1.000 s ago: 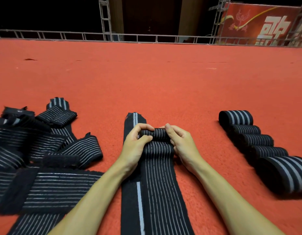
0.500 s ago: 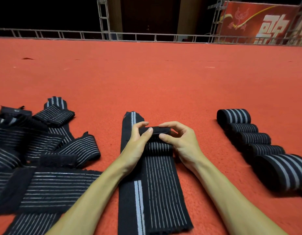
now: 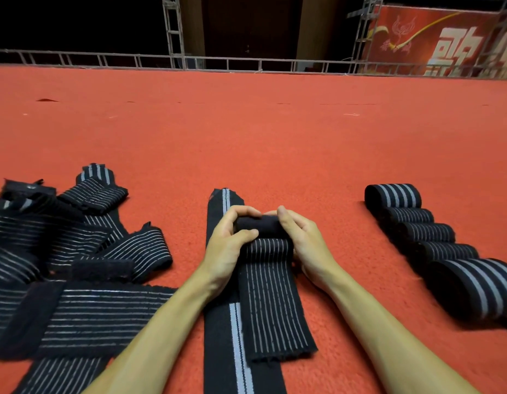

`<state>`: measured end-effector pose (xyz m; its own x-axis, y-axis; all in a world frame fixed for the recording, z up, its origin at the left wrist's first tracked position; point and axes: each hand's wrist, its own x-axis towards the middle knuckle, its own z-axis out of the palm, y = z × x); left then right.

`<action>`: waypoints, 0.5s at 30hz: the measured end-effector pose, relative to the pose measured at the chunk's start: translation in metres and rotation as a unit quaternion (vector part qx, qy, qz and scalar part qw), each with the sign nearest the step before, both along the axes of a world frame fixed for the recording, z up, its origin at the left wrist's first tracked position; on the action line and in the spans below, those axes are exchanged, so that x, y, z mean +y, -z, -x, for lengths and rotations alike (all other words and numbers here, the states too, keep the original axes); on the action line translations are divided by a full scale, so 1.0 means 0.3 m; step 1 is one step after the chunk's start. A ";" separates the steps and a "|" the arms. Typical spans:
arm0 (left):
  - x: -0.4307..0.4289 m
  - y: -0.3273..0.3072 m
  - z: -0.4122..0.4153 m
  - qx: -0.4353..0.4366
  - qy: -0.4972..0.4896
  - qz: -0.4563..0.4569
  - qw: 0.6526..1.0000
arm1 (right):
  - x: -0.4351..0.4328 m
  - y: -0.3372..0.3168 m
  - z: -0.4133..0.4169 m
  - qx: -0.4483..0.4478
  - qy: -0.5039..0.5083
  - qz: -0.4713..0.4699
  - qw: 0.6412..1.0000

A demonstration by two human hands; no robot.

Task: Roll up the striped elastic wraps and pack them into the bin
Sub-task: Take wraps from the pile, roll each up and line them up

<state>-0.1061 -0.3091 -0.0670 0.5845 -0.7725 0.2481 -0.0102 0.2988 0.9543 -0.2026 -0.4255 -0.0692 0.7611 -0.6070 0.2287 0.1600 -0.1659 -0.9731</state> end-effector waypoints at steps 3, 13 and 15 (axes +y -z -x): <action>0.007 -0.005 0.004 -0.013 0.010 0.008 1.000 | 0.009 -0.010 0.006 0.006 0.010 0.016 1.000; 0.008 -0.011 0.021 0.038 0.064 -0.037 0.997 | -0.006 -0.023 0.035 -0.052 -0.005 0.058 0.997; 0.007 -0.014 0.026 0.025 0.057 -0.053 0.997 | -0.007 -0.031 0.040 -0.081 -0.018 0.046 0.995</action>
<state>-0.1139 -0.3070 -0.0629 0.5002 -0.8554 0.1343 0.0657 0.1922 0.9792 -0.2146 -0.4277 -0.0599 0.7302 -0.5508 0.4041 0.3212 -0.2453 -0.9147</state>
